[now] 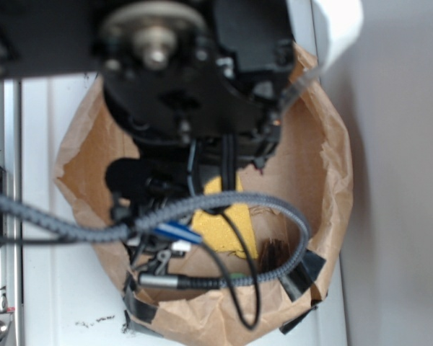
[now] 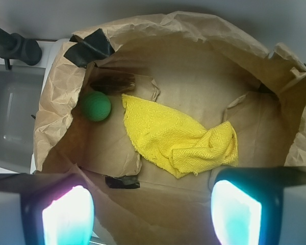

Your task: Grab the green ball.

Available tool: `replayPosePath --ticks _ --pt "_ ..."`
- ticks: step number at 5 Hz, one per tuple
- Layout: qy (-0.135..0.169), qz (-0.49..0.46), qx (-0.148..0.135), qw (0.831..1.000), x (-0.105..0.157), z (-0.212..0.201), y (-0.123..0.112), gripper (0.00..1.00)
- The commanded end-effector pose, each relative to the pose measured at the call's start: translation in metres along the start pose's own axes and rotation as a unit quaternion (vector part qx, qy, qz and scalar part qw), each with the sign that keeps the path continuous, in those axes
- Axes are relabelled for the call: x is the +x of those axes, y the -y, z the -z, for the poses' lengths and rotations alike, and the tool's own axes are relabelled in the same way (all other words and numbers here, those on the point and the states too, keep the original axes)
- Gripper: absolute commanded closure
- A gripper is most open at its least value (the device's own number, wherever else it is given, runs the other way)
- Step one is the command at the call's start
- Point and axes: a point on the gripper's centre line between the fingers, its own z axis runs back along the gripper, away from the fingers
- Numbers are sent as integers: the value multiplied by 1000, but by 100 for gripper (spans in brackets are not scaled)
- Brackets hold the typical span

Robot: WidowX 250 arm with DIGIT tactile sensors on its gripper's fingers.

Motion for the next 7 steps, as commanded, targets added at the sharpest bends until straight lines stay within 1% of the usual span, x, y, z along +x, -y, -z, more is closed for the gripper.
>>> replayPosePath --ticks 1,2,3,4,5,6,7 --pt "-2 213 39 976 26 50 -25 0" --pt "-1 294 43 955 23 82 -31 0" --pt "33 371 56 926 13 107 -23 0" --pt "46 429 22 902 17 125 -14 0" --pt "74 470 -6 880 32 132 1 0" --pt "99 500 -50 859 35 134 32 0" --pt "126 514 -67 846 32 127 60 0"
